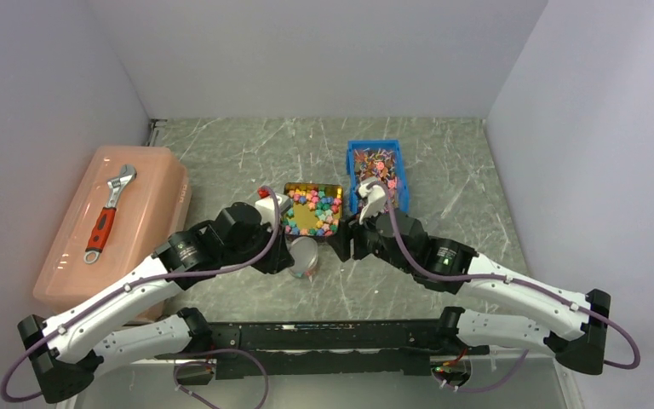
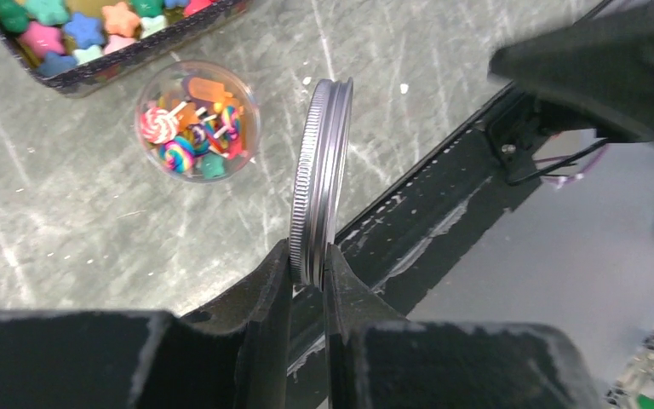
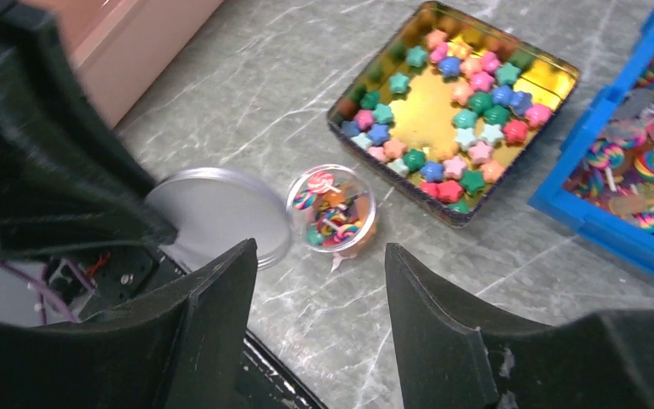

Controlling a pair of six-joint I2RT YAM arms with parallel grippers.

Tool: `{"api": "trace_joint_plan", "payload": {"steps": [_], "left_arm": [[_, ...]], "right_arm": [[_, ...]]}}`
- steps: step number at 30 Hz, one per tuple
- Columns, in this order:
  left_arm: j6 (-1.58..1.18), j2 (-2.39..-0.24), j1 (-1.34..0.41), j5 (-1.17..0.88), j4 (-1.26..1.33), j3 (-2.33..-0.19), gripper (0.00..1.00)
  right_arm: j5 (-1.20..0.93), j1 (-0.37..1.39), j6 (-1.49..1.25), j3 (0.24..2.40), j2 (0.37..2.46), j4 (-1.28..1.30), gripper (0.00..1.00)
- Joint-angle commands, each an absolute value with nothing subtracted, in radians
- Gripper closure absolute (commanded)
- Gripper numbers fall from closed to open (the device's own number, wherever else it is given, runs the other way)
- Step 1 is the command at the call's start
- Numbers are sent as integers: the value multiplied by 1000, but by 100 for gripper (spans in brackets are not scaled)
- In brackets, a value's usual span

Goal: Pack the candies
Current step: Pick up the bottle lid at the center of the board.

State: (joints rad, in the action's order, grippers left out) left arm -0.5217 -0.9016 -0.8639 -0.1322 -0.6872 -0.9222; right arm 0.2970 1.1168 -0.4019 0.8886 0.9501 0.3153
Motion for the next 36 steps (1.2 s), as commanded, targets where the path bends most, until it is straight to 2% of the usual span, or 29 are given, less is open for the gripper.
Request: {"api": "trace_joint_plan", "payload": {"steps": [1, 5, 8, 19, 36], "left_arm": [[-484, -910, -935, 93, -779, -989, 100], [-478, -954, -1024, 236, -849, -1029, 100], [-484, -1001, -1100, 348, -897, -1060, 100], [-473, -1207, -1380, 727, -1040, -1190, 100], [-434, -1405, -1529, 984, -1161, -1254, 100]], "right_arm": [[148, 996, -507, 883, 947, 332, 41], [12, 883, -599, 828, 897, 264, 37], [-108, 817, -651, 808, 901, 235, 38], [-424, 723, -854, 759, 1011, 94, 35], [-642, 703, -1073, 709, 1164, -71, 32]]}}
